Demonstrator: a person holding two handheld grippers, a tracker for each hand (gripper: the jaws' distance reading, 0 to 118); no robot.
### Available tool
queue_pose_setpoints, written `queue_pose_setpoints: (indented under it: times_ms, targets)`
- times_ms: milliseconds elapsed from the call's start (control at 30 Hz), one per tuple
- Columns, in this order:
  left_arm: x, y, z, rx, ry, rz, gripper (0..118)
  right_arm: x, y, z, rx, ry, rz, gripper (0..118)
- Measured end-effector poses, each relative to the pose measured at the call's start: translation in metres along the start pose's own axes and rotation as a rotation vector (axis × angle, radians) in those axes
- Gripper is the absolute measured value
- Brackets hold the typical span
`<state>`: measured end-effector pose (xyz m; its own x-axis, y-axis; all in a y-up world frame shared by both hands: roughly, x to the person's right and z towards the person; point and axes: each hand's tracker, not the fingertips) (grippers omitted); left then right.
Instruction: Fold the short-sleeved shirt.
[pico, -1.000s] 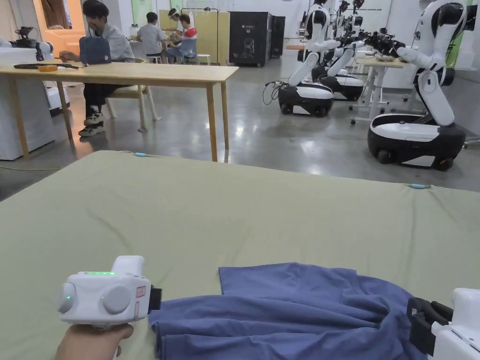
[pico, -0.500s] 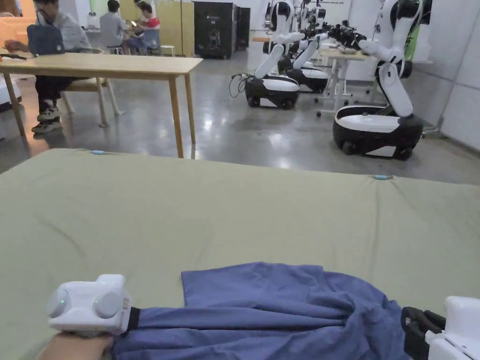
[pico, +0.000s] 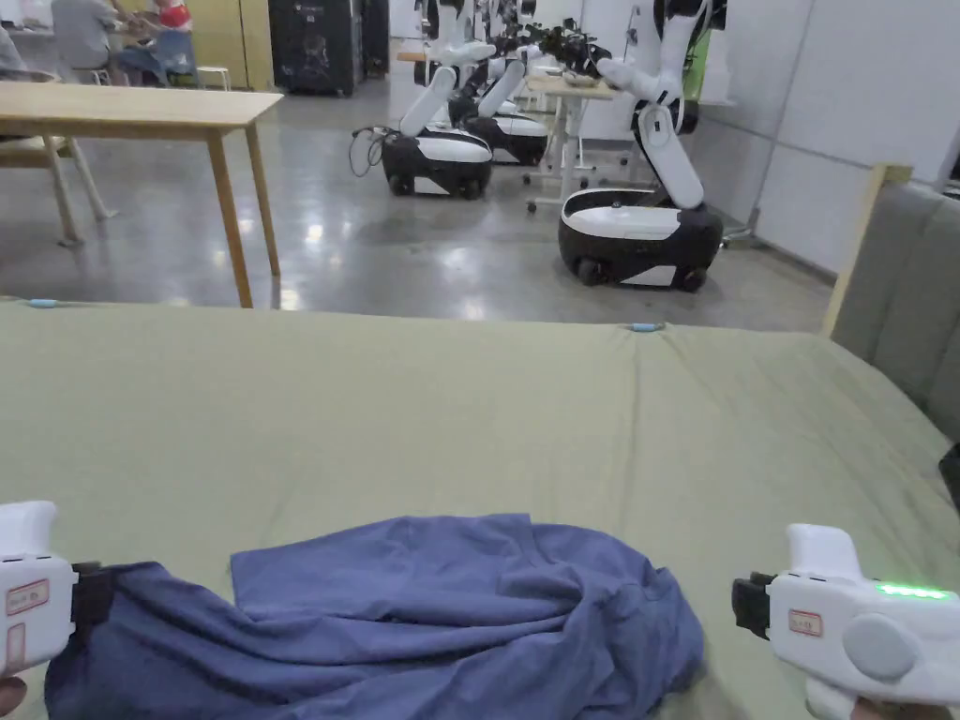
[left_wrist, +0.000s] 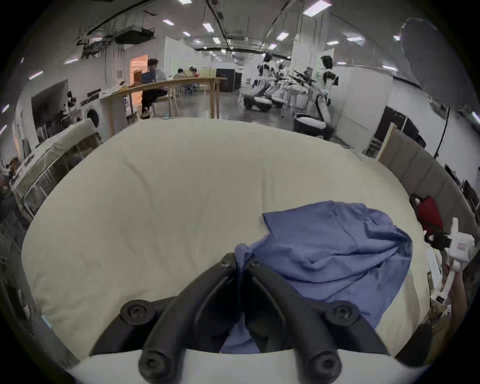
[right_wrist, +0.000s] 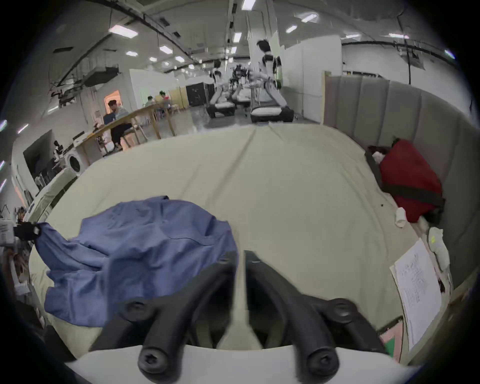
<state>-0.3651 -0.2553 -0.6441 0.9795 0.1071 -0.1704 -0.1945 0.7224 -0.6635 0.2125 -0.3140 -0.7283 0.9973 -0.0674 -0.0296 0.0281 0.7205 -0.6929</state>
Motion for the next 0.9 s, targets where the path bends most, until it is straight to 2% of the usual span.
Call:
queue_pose_setpoints:
  times_ms: [33, 67, 100, 233, 267, 333, 367, 400, 433, 467, 500, 533, 600, 667, 733, 800, 900]
  targets:
    - [0.003, 0.0, 0.001, 0.001, -0.001, -0.002, 2, 0.0, 0.002, -0.013, -0.027, 0.005, 0.021, 61]
    - [-0.001, 0.002, -0.004, -0.005, -0.004, -0.003, 2, -0.003, 0.003, -0.025, -0.057, 0.006, 0.046, 110]
    - [0.001, 0.002, -0.005, -0.008, 0.002, -0.011, 2, -0.007, 0.003, -0.038, -0.083, -0.004, 0.08, 118]
    - [-0.002, 0.0, -0.009, -0.023, 0.006, 0.0, 2, -0.025, -0.006, -0.079, -0.123, -0.109, 0.198, 116]
    - [-0.001, 0.0, -0.01, -0.026, 0.009, -0.002, 2, -0.028, -0.01, -0.088, -0.158, -0.121, 0.213, 112]
    - [-0.004, -0.002, -0.013, -0.033, 0.013, -0.002, 2, -0.034, -0.019, -0.101, -0.243, -0.093, 0.216, 88]
    - [-0.004, -0.002, -0.014, -0.037, 0.013, -0.003, 2, -0.036, -0.023, -0.103, -0.255, -0.042, 0.186, 84]
    - [-0.004, -0.003, -0.016, -0.04, 0.016, -0.004, 2, -0.038, -0.023, -0.098, -0.19, -0.075, 0.145, 77]
    - [-0.004, -0.003, -0.017, -0.044, 0.019, -0.007, 2, -0.035, -0.02, -0.09, -0.2, -0.055, 0.118, 63]
    - [-0.004, -0.004, -0.018, -0.047, 0.021, -0.01, 2, -0.033, -0.018, -0.087, -0.205, -0.026, 0.096, 21]
    - [-0.004, -0.004, -0.018, -0.049, 0.023, -0.014, 2, -0.03, -0.015, -0.081, -0.173, -0.038, 0.107, 2]
    - [-0.004, -0.004, -0.019, -0.049, 0.028, -0.02, 2, -0.026, -0.012, -0.077, -0.148, -0.063, 0.101, 2]
    - [-0.003, -0.003, -0.019, -0.046, 0.037, -0.037, 2, -0.012, -0.003, -0.068, -0.178, 0.017, -0.012, 2]
    - [-0.002, 0.0, -0.018, -0.048, 0.035, -0.054, 2, -0.008, 0.005, -0.057, -0.159, 0.022, -0.008, 2]
    - [0.0, 0.007, -0.013, -0.047, 0.036, -0.088, 2, -0.007, 0.022, -0.031, -0.103, 0.077, -0.049, 2]
    - [0.001, 0.018, -0.005, -0.028, 0.046, -0.116, 2, -0.011, 0.041, -0.006, -0.035, 0.106, -0.045, 2]
    - [0.002, 0.044, 0.018, 0.048, 0.055, -0.132, 2, -0.024, 0.079, 0.04, 0.065, 0.137, 0.025, 2]
